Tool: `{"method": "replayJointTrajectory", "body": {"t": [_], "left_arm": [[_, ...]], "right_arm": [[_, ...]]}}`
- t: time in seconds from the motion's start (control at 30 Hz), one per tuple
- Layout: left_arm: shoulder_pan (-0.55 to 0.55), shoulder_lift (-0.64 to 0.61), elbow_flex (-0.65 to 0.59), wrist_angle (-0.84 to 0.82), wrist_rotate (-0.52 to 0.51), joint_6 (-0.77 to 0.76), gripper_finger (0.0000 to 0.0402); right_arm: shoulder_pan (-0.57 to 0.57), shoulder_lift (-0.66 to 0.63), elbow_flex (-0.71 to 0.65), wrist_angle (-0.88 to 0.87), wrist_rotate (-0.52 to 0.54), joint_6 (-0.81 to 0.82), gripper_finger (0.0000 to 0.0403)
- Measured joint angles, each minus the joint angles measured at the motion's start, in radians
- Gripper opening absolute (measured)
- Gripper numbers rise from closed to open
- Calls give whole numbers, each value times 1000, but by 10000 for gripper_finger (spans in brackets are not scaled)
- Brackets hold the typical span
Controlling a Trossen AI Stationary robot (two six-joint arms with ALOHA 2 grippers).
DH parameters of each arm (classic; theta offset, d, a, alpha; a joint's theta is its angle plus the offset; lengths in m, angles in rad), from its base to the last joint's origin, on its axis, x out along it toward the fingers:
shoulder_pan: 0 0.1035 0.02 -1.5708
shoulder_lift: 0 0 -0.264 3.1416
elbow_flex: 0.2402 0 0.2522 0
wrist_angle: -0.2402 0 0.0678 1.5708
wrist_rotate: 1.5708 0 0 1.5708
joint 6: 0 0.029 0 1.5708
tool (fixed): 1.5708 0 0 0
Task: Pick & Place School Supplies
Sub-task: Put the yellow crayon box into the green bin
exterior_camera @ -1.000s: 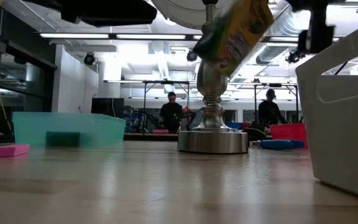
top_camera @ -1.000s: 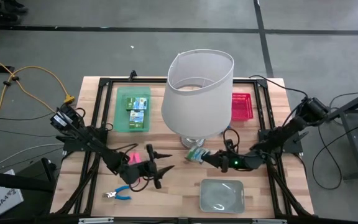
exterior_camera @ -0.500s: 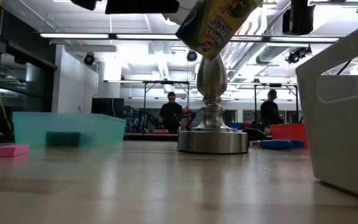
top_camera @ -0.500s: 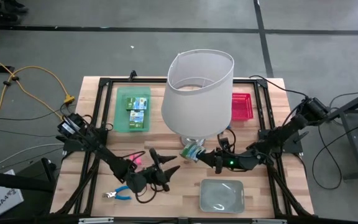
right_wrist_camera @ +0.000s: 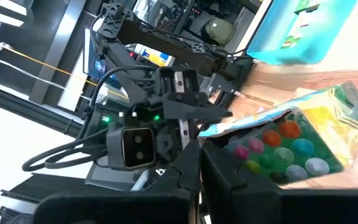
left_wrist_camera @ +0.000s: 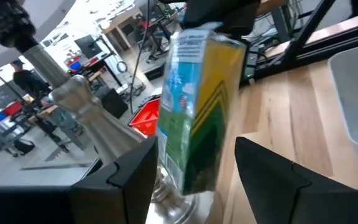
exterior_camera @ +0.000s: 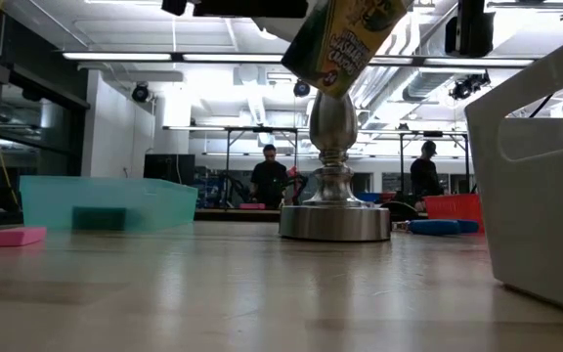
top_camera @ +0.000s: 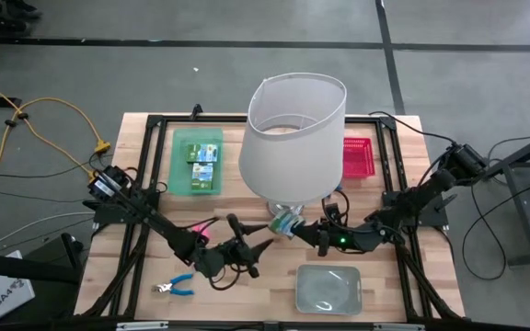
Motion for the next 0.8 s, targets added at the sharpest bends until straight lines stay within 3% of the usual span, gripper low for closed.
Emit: {"method": "replayJointTrajectory", "body": {"t": [0.23,0.47,0.8], "left_arm": [[-26,0,0,2,4,-4,206],[-27,0,0,-15,11,-31,206],[-33,0,0,-20,29,-45,222]], "right_arm": [[22,43,0,33,62,1,3],[16,152,0,235,41,-3,3],[-3,168,0,292,41,-26,3]]}}
